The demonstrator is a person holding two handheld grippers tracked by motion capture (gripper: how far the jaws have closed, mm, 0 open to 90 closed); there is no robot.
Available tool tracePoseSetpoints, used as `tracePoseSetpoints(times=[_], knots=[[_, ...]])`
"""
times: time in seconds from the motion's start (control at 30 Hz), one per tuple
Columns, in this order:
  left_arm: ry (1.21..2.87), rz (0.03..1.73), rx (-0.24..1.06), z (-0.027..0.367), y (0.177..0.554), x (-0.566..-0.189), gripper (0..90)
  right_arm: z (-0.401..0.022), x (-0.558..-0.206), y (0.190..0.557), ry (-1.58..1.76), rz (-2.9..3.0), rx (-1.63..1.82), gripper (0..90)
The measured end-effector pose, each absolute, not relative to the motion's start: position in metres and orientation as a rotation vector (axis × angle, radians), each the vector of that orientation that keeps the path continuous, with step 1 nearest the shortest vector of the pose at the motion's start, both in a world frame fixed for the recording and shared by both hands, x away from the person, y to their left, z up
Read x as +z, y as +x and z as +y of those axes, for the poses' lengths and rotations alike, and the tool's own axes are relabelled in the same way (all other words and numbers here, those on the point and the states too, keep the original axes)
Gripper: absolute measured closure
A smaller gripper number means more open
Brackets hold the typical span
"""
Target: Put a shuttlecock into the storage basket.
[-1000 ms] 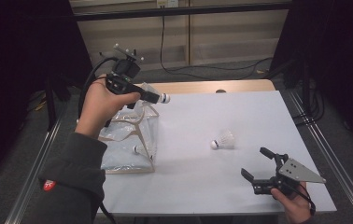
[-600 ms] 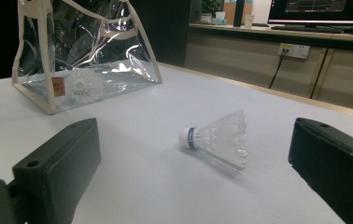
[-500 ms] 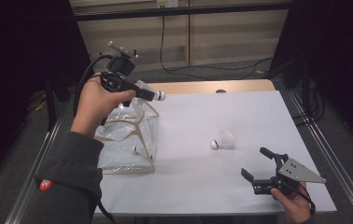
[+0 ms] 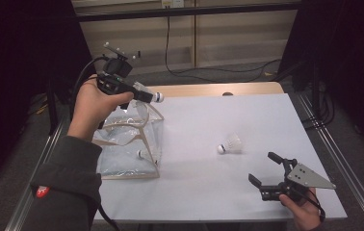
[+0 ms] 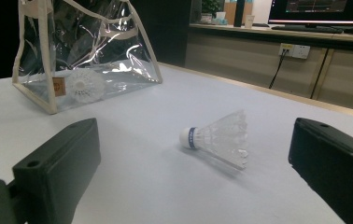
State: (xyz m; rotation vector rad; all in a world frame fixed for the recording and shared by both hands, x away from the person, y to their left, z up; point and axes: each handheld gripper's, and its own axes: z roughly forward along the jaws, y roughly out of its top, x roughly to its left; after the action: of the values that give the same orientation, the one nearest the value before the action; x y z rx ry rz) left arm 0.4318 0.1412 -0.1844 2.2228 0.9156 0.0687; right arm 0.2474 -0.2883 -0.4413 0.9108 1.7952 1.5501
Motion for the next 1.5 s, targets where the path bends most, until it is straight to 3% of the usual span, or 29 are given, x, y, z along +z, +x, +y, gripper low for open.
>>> tracePoseSetpoints(times=[1.5], knots=[[2.191,1.006,0.133,0.173,0.443,-0.189,89.2,-0.288,-0.441,0.247,0.909,1.793,1.546,2.2]])
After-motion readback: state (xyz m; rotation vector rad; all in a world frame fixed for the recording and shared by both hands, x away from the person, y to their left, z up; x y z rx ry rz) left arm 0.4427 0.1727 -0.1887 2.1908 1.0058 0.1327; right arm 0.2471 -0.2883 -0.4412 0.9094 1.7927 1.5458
